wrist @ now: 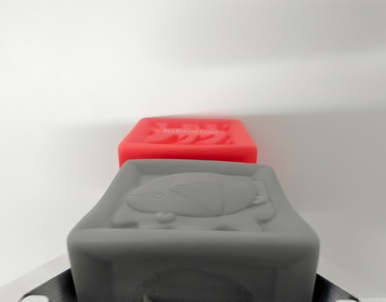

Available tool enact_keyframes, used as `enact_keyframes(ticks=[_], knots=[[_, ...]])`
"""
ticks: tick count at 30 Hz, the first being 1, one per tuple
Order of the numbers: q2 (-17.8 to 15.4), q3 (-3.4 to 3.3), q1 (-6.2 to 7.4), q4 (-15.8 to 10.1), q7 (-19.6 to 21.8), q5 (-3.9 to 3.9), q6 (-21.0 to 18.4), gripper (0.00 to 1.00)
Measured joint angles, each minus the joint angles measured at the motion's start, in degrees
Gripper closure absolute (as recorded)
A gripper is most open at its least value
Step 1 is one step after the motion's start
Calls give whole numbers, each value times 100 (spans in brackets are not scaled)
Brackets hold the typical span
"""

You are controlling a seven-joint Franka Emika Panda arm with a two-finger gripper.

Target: Destack cube

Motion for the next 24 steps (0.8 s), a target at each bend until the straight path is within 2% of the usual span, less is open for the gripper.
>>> enact_keyframes(ticks=[5,11,24], knots=[[-139,-36,16,-21,51,-80,-110,100],[-372,-81,32,-45,150,-217,-310,100],[-946,-127,27,-71,355,-497,-832,100]])
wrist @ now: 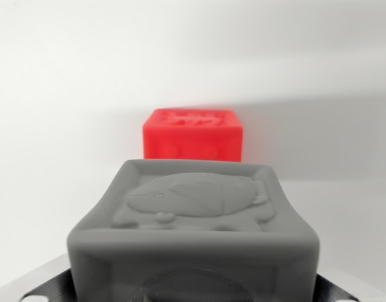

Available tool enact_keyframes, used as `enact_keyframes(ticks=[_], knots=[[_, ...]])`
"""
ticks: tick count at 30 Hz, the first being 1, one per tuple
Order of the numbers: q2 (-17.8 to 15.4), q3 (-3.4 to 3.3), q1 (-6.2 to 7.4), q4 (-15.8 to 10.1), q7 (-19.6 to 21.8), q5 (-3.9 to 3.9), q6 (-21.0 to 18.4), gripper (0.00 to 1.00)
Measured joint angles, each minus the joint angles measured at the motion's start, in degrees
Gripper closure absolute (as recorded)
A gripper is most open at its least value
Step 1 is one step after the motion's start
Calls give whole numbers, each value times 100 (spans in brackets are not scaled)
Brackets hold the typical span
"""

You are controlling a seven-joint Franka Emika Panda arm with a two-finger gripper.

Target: Destack cube

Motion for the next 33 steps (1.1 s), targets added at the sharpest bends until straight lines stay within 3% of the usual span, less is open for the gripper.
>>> enact_keyframes(ticks=[12,16,33], knots=[[-665,-7,-39,10,139,-195,-647,100],[-704,16,-25,21,164,-196,-686,100],[-518,240,230,110,321,-165,-660,100]])
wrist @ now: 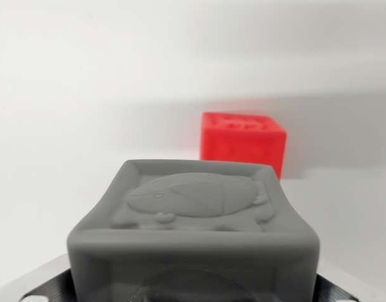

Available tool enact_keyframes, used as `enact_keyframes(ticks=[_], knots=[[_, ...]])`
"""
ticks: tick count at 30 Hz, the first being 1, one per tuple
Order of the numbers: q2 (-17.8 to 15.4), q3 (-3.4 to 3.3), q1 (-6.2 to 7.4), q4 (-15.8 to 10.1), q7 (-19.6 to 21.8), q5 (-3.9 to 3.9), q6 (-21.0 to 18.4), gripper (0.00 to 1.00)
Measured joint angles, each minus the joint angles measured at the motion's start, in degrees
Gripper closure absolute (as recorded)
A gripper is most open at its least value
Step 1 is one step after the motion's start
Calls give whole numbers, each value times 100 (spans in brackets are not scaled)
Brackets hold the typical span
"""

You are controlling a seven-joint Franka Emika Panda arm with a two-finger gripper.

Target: Destack cube

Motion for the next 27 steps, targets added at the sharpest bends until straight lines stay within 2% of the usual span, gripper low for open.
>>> enact_keyframes(ticks=[27], knots=[[316,306,400,243,221,97,76,100]])
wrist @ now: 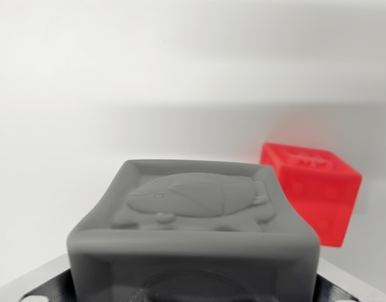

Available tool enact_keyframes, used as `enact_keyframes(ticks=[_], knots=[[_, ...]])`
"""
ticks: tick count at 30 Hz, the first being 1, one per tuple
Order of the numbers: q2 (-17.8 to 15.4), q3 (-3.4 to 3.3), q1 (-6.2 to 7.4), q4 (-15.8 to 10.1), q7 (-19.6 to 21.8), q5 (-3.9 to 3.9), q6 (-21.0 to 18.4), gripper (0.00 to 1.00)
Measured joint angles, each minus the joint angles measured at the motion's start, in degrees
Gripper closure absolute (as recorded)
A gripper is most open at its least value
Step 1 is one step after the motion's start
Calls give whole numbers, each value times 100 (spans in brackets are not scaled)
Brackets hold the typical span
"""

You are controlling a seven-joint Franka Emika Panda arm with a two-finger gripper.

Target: Destack cube

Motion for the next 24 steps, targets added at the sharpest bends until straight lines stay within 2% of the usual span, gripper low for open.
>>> enact_keyframes(ticks=[24], knots=[[350,265,330,318,197,36,26,100]])
